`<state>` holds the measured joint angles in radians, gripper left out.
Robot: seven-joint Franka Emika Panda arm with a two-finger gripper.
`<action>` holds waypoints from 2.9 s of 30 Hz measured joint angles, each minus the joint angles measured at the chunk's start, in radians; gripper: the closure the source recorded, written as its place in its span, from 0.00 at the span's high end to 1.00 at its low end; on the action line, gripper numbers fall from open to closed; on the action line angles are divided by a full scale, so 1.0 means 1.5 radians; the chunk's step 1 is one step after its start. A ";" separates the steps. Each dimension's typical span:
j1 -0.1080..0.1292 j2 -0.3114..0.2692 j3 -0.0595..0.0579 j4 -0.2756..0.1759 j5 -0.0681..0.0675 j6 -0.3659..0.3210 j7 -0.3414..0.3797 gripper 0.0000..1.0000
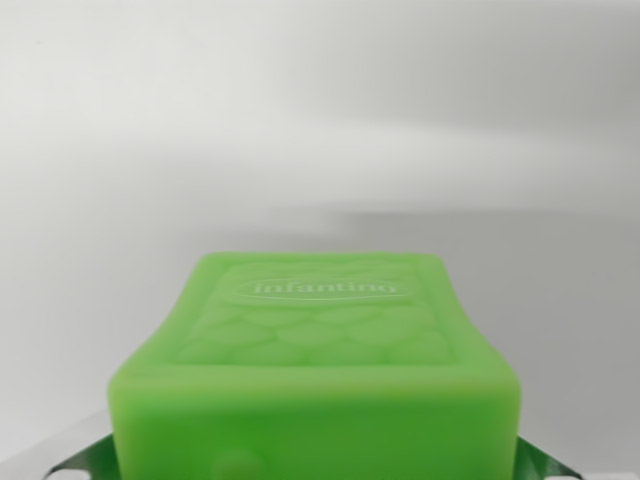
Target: Stack cube
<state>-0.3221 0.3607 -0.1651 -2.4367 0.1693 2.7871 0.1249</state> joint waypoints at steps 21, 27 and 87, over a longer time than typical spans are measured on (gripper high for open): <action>0.022 -0.100 -0.031 -0.012 -0.047 -0.084 0.034 0.00; 0.023 -0.131 -0.036 -0.013 -0.063 -0.112 0.046 0.00; 0.096 -0.119 -0.009 0.108 -0.081 -0.220 0.189 0.00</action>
<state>-0.1774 0.1818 -0.1788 -2.2749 0.0472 2.4564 0.4087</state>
